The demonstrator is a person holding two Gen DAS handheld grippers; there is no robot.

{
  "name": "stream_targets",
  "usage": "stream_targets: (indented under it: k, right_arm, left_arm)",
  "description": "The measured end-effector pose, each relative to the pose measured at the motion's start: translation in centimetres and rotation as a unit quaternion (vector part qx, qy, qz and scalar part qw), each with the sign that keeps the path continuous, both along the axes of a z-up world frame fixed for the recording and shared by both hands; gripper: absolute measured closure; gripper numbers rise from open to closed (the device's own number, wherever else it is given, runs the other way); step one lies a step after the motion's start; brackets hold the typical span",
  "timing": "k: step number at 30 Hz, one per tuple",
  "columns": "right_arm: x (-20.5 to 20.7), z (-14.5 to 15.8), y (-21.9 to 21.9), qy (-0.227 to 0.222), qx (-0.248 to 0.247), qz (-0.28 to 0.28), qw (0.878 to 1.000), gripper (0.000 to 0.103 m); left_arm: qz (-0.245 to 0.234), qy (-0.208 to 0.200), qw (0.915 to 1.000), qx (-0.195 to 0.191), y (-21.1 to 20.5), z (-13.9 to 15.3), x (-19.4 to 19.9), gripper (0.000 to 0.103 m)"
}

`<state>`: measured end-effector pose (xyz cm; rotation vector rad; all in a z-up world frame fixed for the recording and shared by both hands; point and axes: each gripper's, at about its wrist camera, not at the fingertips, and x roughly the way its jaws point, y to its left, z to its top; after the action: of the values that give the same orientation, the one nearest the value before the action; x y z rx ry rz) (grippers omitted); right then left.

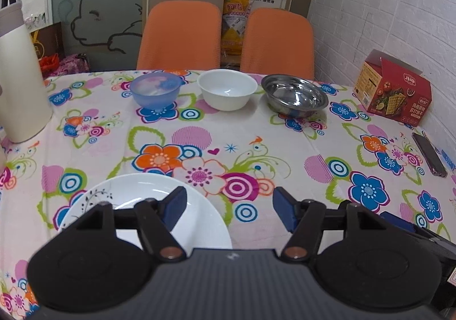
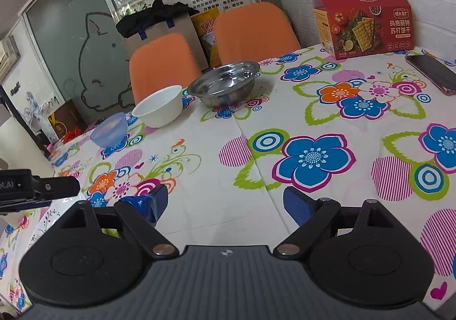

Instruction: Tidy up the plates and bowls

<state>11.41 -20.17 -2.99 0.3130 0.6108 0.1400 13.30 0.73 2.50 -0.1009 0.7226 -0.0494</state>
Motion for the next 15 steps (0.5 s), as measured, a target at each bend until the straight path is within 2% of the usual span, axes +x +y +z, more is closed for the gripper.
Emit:
stream_targets:
  k: [4, 9, 15]
  right_arm:
    - [0.0, -0.6, -1.2, 0.006, 0.032, -0.004, 0.999, 0.028]
    - [0.1, -2.1, -2.7, 0.039, 0.072, -0.002, 0.997, 0.028]
    - [-0.2, -1.8, -4.5, 0.028, 0.069, -0.016, 0.997, 0.028]
  left_arm:
    - [-0.004, 0.004, 0.9999, 0.014, -1.4, -0.4, 0.4, 0.036]
    - [-0.018, 0.017, 0.9995, 0.019, -3.0, -1.2, 1.1, 0.036]
    - [-0.036, 0.029, 0.9987, 0.020, -4.9, -1.8, 1.7, 0.036]
